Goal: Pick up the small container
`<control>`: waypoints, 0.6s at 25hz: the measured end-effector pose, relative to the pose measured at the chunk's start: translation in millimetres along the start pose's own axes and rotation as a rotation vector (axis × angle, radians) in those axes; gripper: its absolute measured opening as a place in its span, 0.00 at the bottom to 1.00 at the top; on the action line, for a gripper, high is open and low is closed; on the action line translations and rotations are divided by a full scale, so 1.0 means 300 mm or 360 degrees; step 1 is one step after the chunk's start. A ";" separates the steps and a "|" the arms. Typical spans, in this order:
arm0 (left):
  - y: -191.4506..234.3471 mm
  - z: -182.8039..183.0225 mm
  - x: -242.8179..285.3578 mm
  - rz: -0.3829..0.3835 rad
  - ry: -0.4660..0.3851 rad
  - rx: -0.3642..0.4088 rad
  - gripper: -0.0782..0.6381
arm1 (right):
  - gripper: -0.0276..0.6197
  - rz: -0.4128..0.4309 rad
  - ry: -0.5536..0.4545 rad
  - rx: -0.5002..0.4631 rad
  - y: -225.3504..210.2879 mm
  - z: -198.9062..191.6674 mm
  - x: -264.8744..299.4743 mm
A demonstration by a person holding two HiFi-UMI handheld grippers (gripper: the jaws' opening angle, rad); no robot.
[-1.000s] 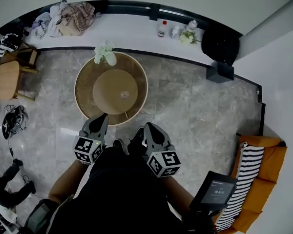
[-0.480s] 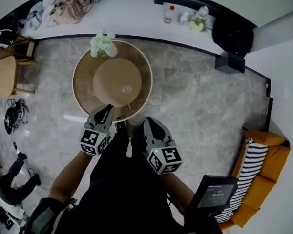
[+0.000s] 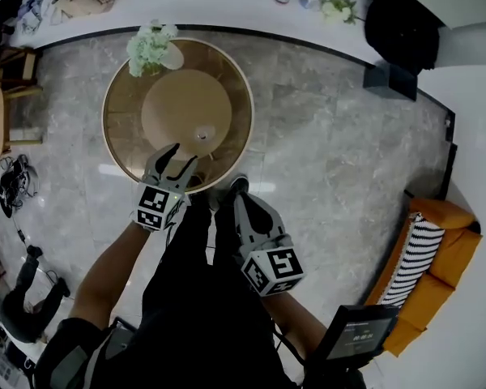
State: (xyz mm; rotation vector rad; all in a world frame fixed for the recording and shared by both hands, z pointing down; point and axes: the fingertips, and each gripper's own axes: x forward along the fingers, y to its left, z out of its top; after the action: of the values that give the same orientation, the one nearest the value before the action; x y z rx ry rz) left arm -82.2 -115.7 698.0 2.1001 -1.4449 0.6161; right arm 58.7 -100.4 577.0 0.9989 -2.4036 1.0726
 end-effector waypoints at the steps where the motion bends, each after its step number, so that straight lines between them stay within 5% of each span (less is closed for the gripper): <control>1: 0.004 -0.011 0.028 -0.0010 0.0013 0.0018 0.40 | 0.04 -0.0010 0.0008 0.0008 -0.012 -0.006 0.007; 15: 0.085 -0.358 0.393 -0.0093 0.0470 0.0202 0.55 | 0.04 -0.0079 0.0083 0.0205 -0.137 -0.116 0.117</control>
State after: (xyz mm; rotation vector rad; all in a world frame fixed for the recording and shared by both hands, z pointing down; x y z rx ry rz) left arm -75.6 -138.2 857.9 2.0337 -1.2036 0.9712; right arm 63.7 -110.2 640.2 1.0528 -2.2810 1.2329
